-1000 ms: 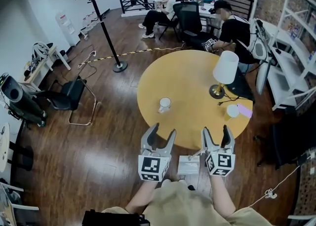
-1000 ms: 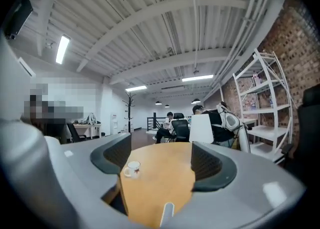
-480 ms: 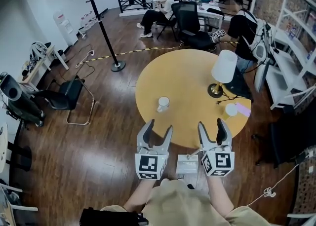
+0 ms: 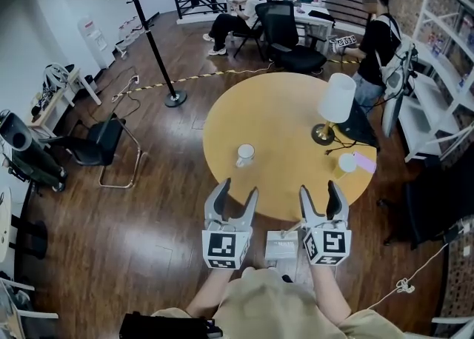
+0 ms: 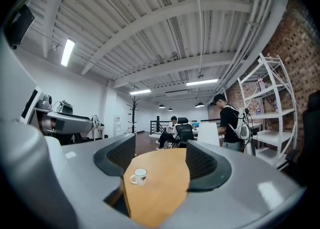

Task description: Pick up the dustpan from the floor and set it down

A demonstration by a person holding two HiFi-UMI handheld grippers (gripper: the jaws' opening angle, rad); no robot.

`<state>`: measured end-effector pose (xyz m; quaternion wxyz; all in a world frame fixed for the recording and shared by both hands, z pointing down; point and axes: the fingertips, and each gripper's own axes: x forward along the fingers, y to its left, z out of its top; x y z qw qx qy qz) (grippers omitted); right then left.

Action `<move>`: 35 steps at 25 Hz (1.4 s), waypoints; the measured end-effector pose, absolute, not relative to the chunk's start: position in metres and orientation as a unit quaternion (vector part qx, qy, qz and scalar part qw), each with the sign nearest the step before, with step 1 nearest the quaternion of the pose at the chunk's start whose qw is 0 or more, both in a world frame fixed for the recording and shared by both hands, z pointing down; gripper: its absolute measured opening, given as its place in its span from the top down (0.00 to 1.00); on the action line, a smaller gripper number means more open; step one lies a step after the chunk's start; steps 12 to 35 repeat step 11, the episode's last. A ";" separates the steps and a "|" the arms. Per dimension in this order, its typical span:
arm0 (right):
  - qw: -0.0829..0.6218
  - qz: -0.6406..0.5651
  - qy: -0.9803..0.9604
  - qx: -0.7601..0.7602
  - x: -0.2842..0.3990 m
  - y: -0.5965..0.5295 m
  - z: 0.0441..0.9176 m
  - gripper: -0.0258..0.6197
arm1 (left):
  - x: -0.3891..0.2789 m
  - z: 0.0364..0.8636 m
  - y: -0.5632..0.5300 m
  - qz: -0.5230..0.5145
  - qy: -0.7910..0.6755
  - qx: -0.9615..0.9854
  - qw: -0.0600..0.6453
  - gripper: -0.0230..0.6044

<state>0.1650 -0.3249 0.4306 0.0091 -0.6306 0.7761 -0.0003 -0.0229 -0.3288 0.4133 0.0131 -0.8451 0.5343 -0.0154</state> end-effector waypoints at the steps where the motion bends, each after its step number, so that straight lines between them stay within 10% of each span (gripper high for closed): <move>1: 0.008 0.001 0.777 -0.629 0.163 -0.324 0.431 0.46 | -0.022 0.414 -0.329 -0.015 0.533 -0.846 0.013 0.58; 35: 0.005 0.004 0.778 -0.628 0.158 -0.317 0.432 0.46 | -0.017 0.420 -0.324 -0.014 0.521 -0.854 0.004 0.58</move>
